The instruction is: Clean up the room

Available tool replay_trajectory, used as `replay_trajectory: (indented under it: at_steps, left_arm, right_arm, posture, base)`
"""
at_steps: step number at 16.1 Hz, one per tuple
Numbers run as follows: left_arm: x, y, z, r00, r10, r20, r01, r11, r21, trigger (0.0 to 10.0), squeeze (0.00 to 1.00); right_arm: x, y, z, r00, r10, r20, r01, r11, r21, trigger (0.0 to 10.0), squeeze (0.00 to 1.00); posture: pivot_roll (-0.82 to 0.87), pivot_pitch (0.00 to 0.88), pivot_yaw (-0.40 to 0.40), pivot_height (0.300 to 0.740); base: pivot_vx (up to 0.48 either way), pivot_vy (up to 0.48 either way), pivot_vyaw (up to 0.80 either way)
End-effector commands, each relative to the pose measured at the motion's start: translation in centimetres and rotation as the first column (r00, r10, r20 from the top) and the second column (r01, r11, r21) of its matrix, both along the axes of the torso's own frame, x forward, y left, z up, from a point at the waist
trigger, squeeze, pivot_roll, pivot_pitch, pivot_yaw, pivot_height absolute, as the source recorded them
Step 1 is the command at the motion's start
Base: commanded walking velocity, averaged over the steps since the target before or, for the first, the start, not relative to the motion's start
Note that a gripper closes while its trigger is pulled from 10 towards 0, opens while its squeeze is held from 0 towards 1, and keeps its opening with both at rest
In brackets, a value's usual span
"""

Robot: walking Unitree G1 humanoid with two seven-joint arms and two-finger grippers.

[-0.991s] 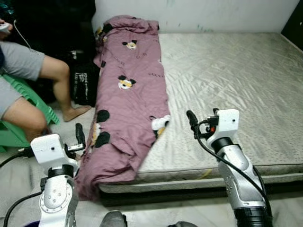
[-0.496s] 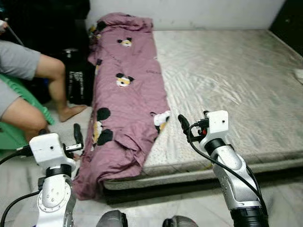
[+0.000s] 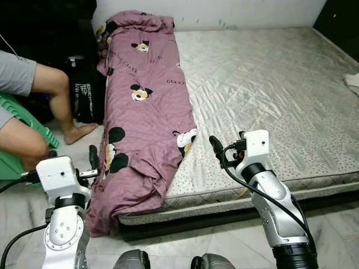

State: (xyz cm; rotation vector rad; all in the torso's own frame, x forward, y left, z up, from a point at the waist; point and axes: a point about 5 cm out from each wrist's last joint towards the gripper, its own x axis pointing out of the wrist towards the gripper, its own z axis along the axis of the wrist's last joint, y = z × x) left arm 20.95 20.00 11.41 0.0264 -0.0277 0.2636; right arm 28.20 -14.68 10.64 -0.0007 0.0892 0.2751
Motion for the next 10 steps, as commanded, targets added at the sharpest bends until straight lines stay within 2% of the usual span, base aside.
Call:
replay_trajectory:
  at_steps: [1,6,7,10]
  left_arm:
    - [0.03,-0.05,-0.03,1.0,-0.009,-0.002,0.009,1.0,0.007,10.0,0.0]
    - [0.08,-0.25,-0.01,1.0,-0.027,0.004,0.027,1.0,-0.009,10.0,0.0]
    - [0.06,-0.31,0.0,1.0,-0.029,0.004,0.029,1.0,-0.01,10.0,0.0]
    - [0.11,-0.24,-0.13,1.0,-0.006,-0.003,0.006,1.0,-0.008,10.0,0.0]
  right_arm:
    - [0.15,0.46,0.15,0.999,0.036,0.005,-0.036,0.999,-0.011,10.0,0.0]
    - [0.2,0.56,0.2,0.999,0.04,0.003,-0.04,0.999,-0.012,10.0,0.0]
    - [0.22,0.53,0.22,0.999,0.04,0.002,-0.039,0.999,-0.01,10.0,0.0]
    - [0.29,0.41,0.24,0.999,0.032,-0.001,-0.032,0.999,0.003,10.0,0.0]
  posture:
    - [-0.01,0.067,-0.013,0.74]
    - [-0.01,0.068,-0.02,0.74]
    - [-0.01,0.073,-0.02,0.74]
    - [-0.01,0.081,-0.022,0.74]
  base:
    - [0.0,0.0,0.0]
    - [0.0,0.0,0.57]
    - [0.259,0.0,0.0]
    - [0.0,0.0,0.0]
